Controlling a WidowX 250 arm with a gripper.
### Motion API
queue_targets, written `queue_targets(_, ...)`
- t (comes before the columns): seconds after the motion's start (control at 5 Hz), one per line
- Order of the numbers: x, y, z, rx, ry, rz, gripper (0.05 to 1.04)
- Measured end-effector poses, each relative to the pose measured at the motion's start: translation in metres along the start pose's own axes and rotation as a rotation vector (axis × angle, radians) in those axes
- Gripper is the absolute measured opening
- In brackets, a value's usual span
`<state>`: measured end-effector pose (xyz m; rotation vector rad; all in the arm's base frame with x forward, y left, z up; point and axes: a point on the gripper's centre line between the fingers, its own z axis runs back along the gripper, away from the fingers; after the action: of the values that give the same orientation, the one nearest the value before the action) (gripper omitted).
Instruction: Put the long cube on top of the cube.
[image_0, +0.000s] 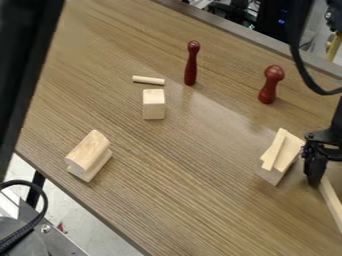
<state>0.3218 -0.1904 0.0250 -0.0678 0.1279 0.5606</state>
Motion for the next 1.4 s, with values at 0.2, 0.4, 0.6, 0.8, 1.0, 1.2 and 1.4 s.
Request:
queue_targets(0.2, -0.003, -0.001, -0.002, -0.007, 0.028, 0.009, 0.972)
queue_targets(0.4, 0.0, 0.0, -0.004, -0.019, 0.026, -0.009, 0.699)
queue_targets(0.6, -0.002, 0.005, -0.004, 0.011, 0.04, -0.014, 0.375)
queue_targets(0.8, -0.004, 0.008, -0.004, 0.031, 0.051, -0.019, 0.169)
queue_targets(1.0, -0.005, 0.013, -0.001, 0.058, 0.072, -0.094, 0.131)
queue_targets(1.2, -0.002, 0.01, 0.022, -0.028, 0.07, -0.164, 0.126)
queue_targets(1.4, -0.001, 0.015, 0.037, -0.106, 0.077, -0.184, 0.126)
